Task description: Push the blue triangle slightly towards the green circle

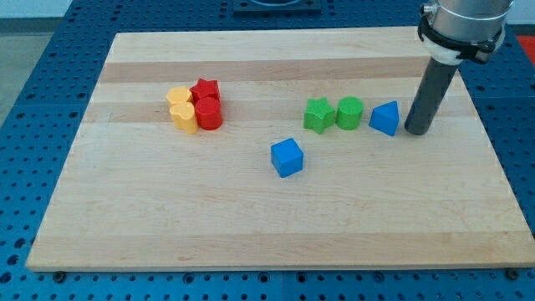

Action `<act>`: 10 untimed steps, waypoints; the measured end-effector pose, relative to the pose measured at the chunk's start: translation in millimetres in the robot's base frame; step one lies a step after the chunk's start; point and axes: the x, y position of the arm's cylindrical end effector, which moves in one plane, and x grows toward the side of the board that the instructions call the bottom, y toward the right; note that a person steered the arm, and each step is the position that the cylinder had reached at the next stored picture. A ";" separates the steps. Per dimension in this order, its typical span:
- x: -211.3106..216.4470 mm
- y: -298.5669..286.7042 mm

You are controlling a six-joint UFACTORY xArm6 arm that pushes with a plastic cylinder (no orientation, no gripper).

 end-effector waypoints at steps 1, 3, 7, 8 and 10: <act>0.0 0.0; 0.0 -5.1; -3.6 -12.7; -3.7 -12.7; -3.7 -13.0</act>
